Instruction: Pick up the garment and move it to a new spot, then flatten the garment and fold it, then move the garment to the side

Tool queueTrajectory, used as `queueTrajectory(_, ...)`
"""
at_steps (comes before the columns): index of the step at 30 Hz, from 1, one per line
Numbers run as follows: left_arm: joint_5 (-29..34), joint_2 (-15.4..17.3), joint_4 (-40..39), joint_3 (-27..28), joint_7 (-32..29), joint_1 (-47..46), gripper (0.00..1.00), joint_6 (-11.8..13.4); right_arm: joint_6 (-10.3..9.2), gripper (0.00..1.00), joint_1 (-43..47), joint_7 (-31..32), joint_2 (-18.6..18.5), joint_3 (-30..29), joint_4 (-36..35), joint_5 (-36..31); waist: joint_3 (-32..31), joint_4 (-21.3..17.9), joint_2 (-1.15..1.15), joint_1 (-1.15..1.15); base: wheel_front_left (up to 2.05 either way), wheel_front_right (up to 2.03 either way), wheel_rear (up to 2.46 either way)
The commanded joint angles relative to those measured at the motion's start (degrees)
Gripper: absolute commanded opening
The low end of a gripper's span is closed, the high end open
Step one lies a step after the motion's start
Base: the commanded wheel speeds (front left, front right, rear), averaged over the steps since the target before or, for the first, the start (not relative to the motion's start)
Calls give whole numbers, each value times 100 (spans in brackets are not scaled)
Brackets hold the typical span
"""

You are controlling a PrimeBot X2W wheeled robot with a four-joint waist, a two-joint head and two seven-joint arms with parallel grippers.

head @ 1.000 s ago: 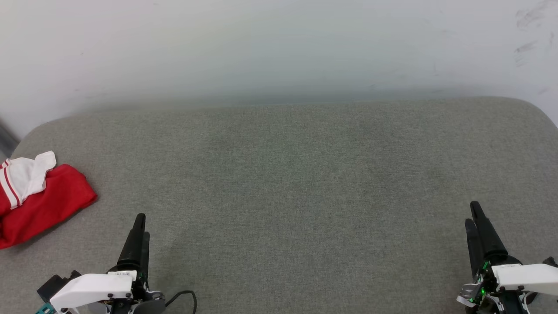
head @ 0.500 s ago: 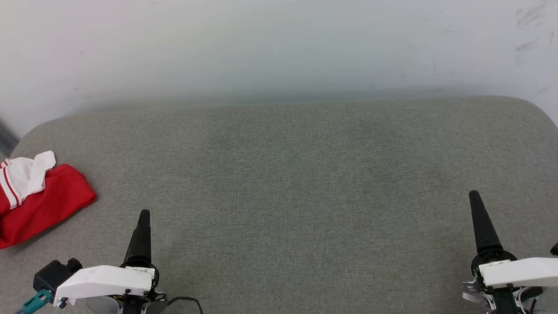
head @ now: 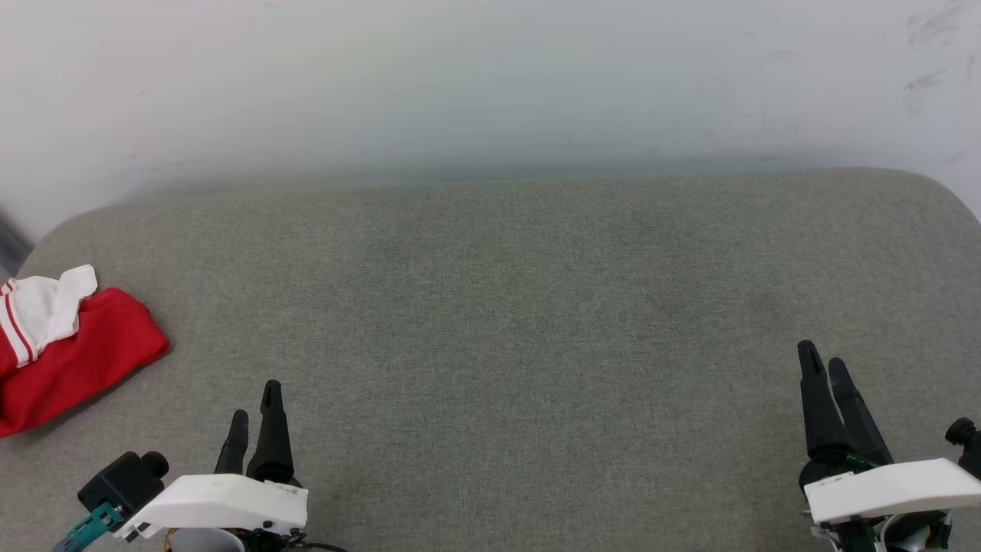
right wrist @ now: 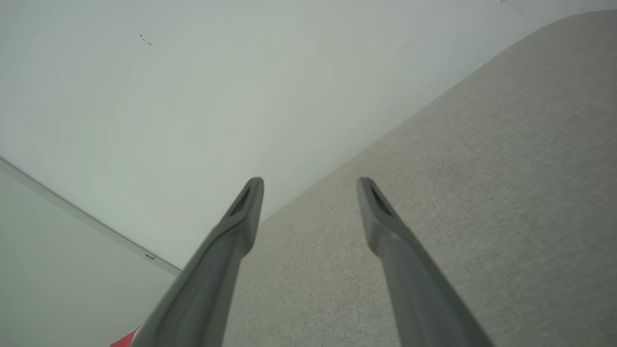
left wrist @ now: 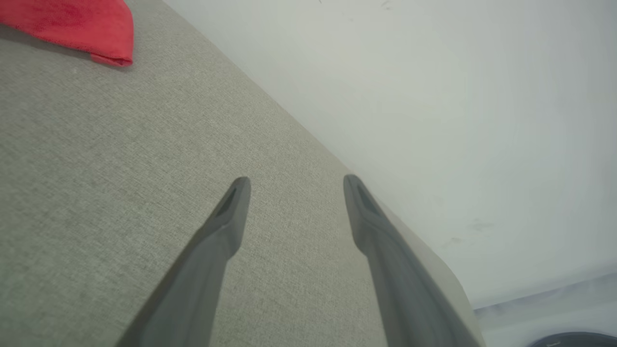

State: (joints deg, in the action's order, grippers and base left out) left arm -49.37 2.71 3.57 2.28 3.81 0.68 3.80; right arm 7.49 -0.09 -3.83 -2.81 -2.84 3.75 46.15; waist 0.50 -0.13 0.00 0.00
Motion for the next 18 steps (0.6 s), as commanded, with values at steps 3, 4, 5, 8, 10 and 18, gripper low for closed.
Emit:
queueTrajectory(3,398,16,-105,-79,106,16,100,50,0,100,18,-101,-13,22,-123,-380,-4,-2,0,0,0,0,0)
queueTrajectory(4,481,15,-103,-93,123,35,100,61,0,100,34,-120,-13,24,-128,-465,-5,-2,0,0,0,0,0)
queueTrajectory(5,558,16,-105,-104,141,49,100,69,0,100,50,-139,-13,29,-131,-553,-6,-3,0,0,0,0,0)
queueTrajectory(8,795,16,-111,-129,195,82,100,87,0,100,91,-195,-13,61,-140,-821,-9,-4,0,0,0,0,0)
queueTrajectory(10,937,17,-116,-149,232,104,100,90,0,100,113,-229,-13,73,-147,-985,-11,-4,0,0,0,0,0)
queueTrajectory(18,1563,31,-95,-236,364,190,100,55,0,100,207,-358,-13,94,-225,-1585,-10,-7,0,0,0,0,0)
